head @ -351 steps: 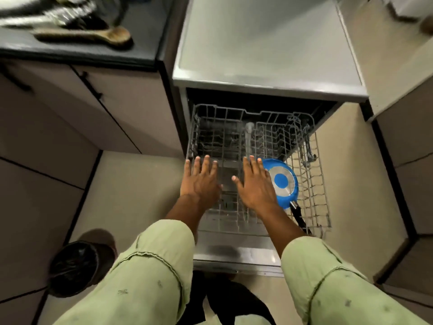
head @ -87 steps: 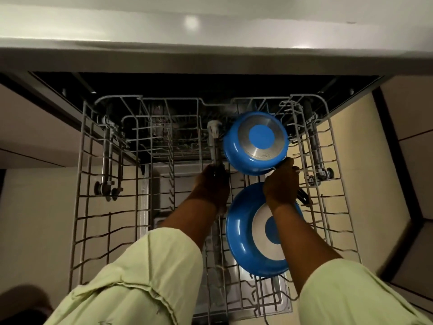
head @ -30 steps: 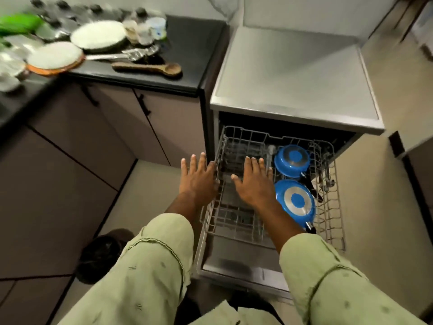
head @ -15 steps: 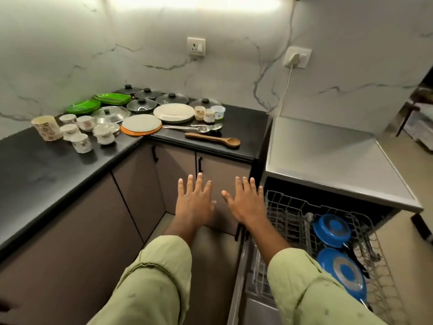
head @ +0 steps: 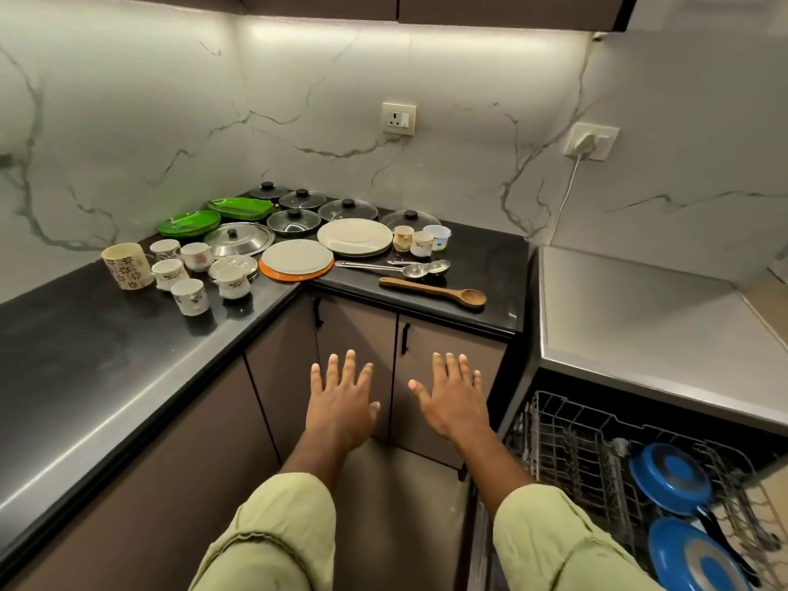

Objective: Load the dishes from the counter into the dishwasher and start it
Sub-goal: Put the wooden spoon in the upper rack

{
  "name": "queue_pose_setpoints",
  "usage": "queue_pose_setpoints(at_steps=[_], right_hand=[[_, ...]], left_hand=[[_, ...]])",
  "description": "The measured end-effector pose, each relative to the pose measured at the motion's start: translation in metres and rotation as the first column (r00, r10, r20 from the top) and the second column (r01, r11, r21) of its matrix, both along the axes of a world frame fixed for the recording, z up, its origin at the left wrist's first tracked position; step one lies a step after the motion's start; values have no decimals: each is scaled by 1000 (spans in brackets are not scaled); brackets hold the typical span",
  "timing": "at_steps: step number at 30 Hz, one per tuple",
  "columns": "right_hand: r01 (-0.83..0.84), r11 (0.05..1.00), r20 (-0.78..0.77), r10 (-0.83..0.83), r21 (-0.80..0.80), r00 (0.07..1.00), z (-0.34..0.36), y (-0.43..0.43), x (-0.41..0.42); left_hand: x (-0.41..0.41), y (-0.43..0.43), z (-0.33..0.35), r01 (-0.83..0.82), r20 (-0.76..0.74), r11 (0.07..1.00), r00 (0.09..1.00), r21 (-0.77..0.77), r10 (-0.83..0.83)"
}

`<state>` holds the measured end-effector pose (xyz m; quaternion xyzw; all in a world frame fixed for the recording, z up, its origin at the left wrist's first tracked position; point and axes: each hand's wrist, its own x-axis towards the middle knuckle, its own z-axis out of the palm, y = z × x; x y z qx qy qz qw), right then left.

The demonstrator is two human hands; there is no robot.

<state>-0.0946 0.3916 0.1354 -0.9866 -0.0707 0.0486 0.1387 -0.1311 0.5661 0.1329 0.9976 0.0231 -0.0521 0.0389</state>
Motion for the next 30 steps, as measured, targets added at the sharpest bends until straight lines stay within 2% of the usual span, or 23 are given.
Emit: queue_pose_setpoints(at_steps=[12,23,30], right_hand=[[52,994,-62,-46,97,997,-16,47,126],[320,909,-202,-271,266,941,-27,53,223],[496,798,-262,-426,343,866,-36,59,281]], left_hand=[[123,47,-6,8,-50,1000,999,-1,-8],[226,74,-22,25,-120,1000,992,-8,-26],[305,94,-30,85,-164,996,983,-9,-85]])
